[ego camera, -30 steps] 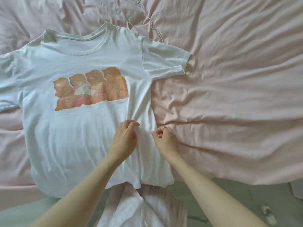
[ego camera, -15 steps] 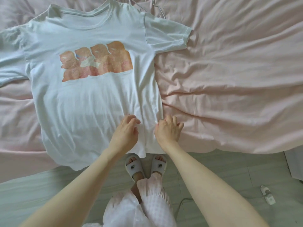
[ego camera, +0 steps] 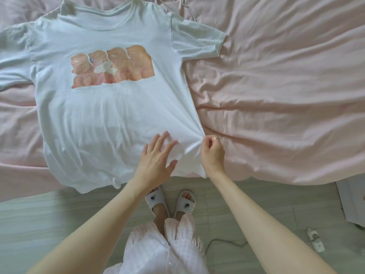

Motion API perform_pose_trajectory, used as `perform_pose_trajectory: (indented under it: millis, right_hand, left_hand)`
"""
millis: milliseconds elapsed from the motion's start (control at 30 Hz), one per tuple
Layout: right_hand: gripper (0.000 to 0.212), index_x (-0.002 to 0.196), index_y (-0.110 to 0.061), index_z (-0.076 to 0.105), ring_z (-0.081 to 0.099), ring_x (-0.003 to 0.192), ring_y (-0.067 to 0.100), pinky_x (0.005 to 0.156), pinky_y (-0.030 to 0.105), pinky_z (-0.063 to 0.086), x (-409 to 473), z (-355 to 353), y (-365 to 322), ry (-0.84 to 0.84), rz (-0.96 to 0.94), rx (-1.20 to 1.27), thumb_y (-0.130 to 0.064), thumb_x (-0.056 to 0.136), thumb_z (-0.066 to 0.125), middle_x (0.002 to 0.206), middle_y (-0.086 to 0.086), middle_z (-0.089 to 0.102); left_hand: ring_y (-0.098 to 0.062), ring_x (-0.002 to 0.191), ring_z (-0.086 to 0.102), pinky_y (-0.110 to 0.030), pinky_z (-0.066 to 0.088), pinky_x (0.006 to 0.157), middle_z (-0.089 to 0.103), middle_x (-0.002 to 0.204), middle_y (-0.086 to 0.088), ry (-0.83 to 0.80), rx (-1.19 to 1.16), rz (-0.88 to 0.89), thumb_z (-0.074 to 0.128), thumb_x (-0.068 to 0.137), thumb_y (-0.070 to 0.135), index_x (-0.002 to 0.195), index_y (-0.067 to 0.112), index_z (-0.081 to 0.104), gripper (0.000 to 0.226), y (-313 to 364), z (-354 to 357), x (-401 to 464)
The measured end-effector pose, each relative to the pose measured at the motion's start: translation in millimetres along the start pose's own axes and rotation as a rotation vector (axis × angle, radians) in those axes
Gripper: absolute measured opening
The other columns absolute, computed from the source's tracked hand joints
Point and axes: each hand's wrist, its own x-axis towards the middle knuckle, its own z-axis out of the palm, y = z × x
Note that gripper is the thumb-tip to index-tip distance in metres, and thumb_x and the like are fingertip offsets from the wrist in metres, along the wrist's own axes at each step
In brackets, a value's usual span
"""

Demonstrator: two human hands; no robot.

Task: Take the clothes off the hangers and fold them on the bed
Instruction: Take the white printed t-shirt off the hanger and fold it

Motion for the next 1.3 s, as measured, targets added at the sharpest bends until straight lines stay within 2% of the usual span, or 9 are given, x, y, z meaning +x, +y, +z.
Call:
perform_pose_trajectory:
  millis: [233,433,600,800,900,1000,1100,1200,1300]
  right_hand:
    - [0.023,0.095,-0.012,0.048,0.049,0.074,0.016,0.063,0.028,0.031,12,-17,6,-0.028,-0.084,-0.13,-0.032,0.1,0.038,0.074,-0.005,0.051]
    - [0.05,0.058,-0.012,0.035,0.033,0.05,0.013,0.049,0.029,0.025,14,-28,29,-0.255,-0.13,-0.416,-0.043,0.087,0.062,0.054,-0.001,0.036]
    - [0.033,0.101,0.001,0.057,0.058,0.092,0.022,0.07,0.025,0.037,10,-39,35,-0.268,-0.043,-0.216,-0.03,0.097,0.047,0.093,0.005,0.058]
    - [0.036,0.085,-0.003,0.05,0.049,0.065,0.027,0.061,0.036,0.038,4,-38,48,-0.145,-0.154,-0.289,-0.037,0.097,0.045,0.064,0.005,0.053]
    - [0.041,0.073,-0.005,0.046,0.045,0.061,0.025,0.058,0.036,0.035,9,-50,64,-0.193,-0.119,-0.396,-0.04,0.095,0.05,0.061,0.006,0.048]
    - [0.04,0.066,-0.014,0.038,0.045,0.067,0.027,0.057,0.034,0.029,13,-62,79,-0.235,-0.035,-0.612,-0.039,0.094,0.051,0.065,0.004,0.048]
    - [0.036,0.065,-0.019,0.035,0.044,0.075,0.027,0.062,0.032,0.029,14,-60,84,-0.238,0.021,-0.702,-0.032,0.095,0.049,0.077,0.007,0.05]
    - [0.015,0.094,-0.006,0.054,0.055,0.089,0.033,0.066,0.031,0.034,14,-54,81,-0.252,0.071,-0.807,-0.019,0.096,0.048,0.096,0.017,0.061]
    - [0.026,0.118,-0.003,0.05,0.055,0.109,0.035,0.077,0.034,0.04,7,-57,76,-0.207,0.154,-0.904,-0.01,0.093,0.045,0.12,0.018,0.058]
  left_hand:
    - [-0.04,0.136,0.027,-0.058,0.028,0.102,0.035,0.146,-0.015,0.014,0.085,0.006,0.069,0.08,0.027,0.133,0.014,0.042,0.061,22,15,3]
    - [-0.04,0.123,0.045,-0.053,0.039,0.094,0.05,0.131,-0.016,0.035,0.081,0.029,0.077,0.067,0.012,0.119,0.016,0.05,0.06,27,31,-5]
    - [-0.042,0.128,0.04,-0.052,0.039,0.097,0.043,0.14,-0.015,0.0,0.042,0.069,0.076,0.068,0.008,0.129,0.018,0.042,0.071,35,40,-12]
    - [-0.04,0.13,0.036,-0.052,0.038,0.097,0.037,0.146,-0.011,-0.014,0.042,0.066,0.071,0.071,0.009,0.132,0.02,0.037,0.071,38,44,-12]
    - [-0.041,0.138,0.024,-0.056,0.031,0.105,0.024,0.154,-0.01,-0.123,0.135,0.087,0.066,0.077,0.013,0.141,0.022,0.023,0.077,38,49,-16]
    - [-0.033,0.144,-0.015,-0.056,0.001,0.115,-0.014,0.158,0.0,-0.414,0.187,0.057,0.043,0.09,0.014,0.15,0.025,-0.003,0.077,46,53,-19]
    - [-0.024,0.142,-0.023,-0.056,-0.007,0.114,-0.02,0.156,0.007,-0.61,0.128,0.032,0.036,0.093,0.011,0.151,0.027,-0.007,0.073,51,52,-19]
    - [-0.018,0.146,0.001,-0.047,0.007,0.118,0.005,0.159,0.009,-0.742,-0.06,0.004,0.034,0.097,0.012,0.151,0.029,0.012,0.06,44,54,-22]
    - [-0.019,0.131,0.043,-0.038,0.038,0.105,0.046,0.143,0.002,-0.68,-0.205,-0.064,0.032,0.1,0.014,0.139,0.023,0.045,0.042,34,52,-37]
